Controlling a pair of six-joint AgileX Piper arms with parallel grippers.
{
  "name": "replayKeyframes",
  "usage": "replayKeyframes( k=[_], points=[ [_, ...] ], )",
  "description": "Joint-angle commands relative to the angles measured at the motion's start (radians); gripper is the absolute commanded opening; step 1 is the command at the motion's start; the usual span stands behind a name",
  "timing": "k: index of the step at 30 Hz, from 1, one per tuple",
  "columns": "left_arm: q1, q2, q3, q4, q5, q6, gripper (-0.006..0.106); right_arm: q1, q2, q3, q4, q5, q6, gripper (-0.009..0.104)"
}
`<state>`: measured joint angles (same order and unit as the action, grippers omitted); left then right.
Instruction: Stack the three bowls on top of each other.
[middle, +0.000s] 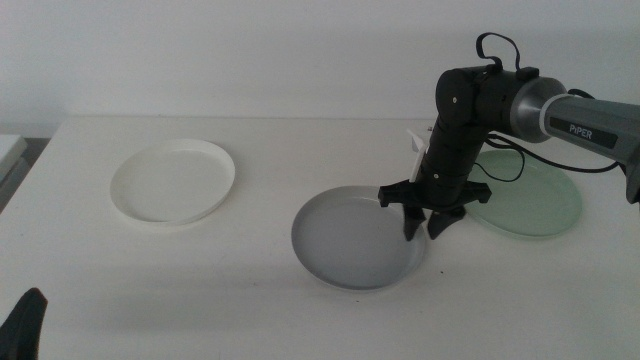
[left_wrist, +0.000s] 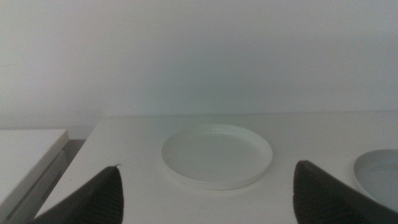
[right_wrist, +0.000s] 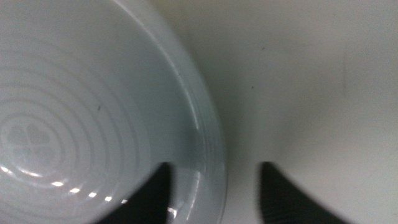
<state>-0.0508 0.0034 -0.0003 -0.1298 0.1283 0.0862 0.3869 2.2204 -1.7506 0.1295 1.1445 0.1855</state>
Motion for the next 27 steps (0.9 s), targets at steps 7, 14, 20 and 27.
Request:
replayKeyframes(
  k=[7,14,20,27],
  points=[
    [0.001,-0.003,0.0,0.001,-0.014,-0.005,0.094,-0.035,-0.079,-0.101,-0.124,0.077,-0.073,0.092],
    [0.001,-0.003,0.0,0.001,-0.014,-0.005,0.094,-0.249,-0.18,-0.157,-0.187,0.077,-0.085,0.093],
    [0.001,-0.003,0.0,0.001,-0.014,-0.005,0.094,-0.459,-0.11,-0.157,-0.121,0.044,-0.097,0.093],
    [0.001,-0.003,0.0,0.001,-0.014,-0.005,0.094,-0.507,0.013,-0.157,-0.073,-0.021,-0.108,0.085]
  ],
)
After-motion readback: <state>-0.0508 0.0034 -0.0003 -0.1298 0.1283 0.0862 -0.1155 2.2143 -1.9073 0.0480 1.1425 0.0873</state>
